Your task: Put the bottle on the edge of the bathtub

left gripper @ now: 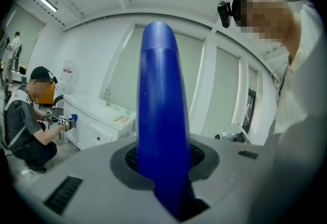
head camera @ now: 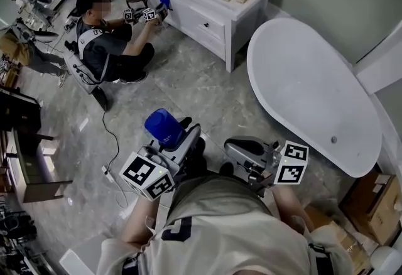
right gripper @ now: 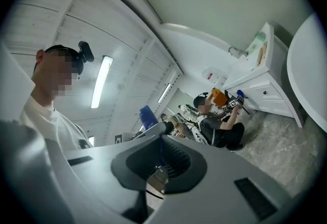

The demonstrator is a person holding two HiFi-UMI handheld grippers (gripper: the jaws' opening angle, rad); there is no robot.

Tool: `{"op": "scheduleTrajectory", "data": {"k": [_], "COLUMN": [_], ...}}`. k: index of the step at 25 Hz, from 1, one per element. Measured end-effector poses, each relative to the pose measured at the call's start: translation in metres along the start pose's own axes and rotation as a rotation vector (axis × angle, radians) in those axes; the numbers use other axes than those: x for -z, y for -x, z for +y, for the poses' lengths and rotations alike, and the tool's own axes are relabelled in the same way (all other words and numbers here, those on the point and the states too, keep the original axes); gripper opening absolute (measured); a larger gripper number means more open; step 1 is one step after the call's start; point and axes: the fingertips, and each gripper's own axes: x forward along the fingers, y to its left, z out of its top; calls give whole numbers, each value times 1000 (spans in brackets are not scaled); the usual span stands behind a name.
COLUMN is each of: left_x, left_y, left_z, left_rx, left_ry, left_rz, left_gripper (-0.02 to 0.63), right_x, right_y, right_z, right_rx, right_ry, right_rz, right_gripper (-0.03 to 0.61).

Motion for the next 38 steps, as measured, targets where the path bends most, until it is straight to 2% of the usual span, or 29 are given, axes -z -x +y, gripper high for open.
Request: {"op": "scheduleTrajectory", "data": {"k": [7, 14, 21, 28, 38], "left_x": [-4, -23, -42, -63, -73], "left_y": [-26, -28, -35, -50, -57], "left_z": [7, 63, 132, 184, 256], "left_rx": [66, 70, 98, 144, 156], "left_ry": [-4, -74, 19, 38, 43], "left_rz": [0, 1, -29, -40, -28], "left_gripper": [153, 153, 155, 155, 155], "right_x": [-7, -22, -41, -59, -78], "right_y": [11, -22, -77, -118, -166], "right_z": [-21, -43, -67, -93, -127], "right_rx": [93, 167, 202, 252, 334], "right_ry": [-21, 1, -14, -12, -16], "right_rz": [-50, -47, -71, -66, -64], "right_gripper": [29, 29, 29, 29, 29]}}
